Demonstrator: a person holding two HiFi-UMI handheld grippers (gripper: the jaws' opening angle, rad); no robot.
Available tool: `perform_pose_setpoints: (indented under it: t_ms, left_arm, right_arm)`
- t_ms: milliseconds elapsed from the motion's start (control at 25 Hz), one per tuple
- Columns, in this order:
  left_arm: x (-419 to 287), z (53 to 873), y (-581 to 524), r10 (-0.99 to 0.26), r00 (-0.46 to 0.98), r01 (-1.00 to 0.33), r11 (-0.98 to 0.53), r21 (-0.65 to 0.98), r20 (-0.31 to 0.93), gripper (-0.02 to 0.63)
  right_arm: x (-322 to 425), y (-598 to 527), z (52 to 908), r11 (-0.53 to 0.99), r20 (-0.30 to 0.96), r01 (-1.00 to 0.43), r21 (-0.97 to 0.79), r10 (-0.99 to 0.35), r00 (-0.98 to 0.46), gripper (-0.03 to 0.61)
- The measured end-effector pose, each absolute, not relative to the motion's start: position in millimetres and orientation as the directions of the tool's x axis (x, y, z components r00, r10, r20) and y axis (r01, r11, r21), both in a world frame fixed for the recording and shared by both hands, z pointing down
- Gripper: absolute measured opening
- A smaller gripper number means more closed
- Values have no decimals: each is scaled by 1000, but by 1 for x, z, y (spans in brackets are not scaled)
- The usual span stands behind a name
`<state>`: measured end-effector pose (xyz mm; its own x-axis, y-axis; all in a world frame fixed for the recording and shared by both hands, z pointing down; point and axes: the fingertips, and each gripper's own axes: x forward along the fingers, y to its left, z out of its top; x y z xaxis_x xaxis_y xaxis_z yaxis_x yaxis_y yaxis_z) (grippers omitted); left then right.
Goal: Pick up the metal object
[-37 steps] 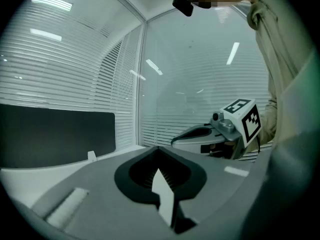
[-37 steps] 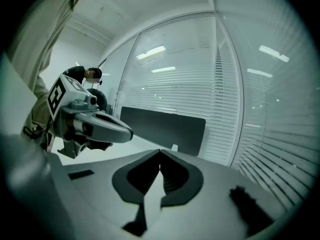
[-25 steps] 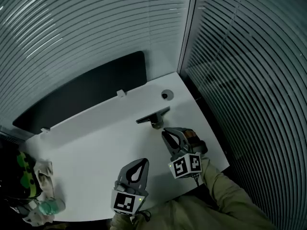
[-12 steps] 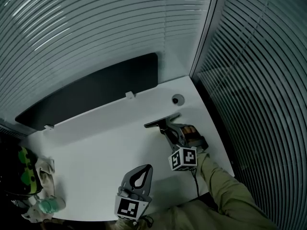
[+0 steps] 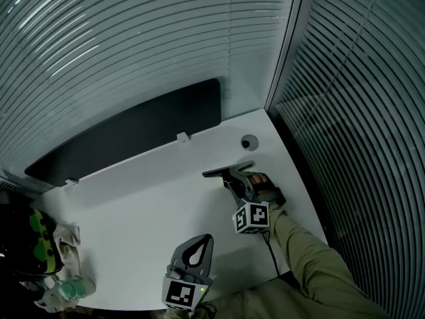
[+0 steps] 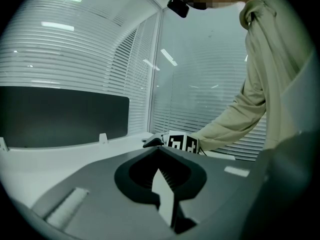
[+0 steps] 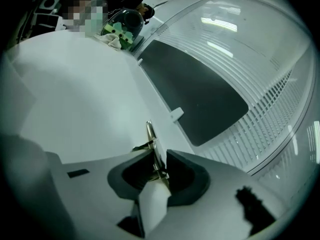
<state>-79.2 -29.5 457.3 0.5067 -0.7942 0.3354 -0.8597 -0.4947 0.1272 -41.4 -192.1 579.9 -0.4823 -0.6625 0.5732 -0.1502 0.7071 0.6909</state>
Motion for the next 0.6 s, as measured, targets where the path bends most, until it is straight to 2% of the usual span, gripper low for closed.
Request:
perform_pose_setpoints:
  t_ms: [120,440,600]
  left_arm:
    - [-80,457,-28,-794,507,-859,-497,123,335,6]
    - [-81,450,-26,-806,502,-862,-493,114,313,6]
    - [-80,444,-24,-812,502,-862,-496,101,297,6]
  right_arm:
    - [-38,-198,575,716,578,-200,669,-671,-465,43]
    - [-33,-191,539,725,524,-360,587,-679,-514,13]
    - [-31,-178,518,740,494,-477,475,-673,-551,8]
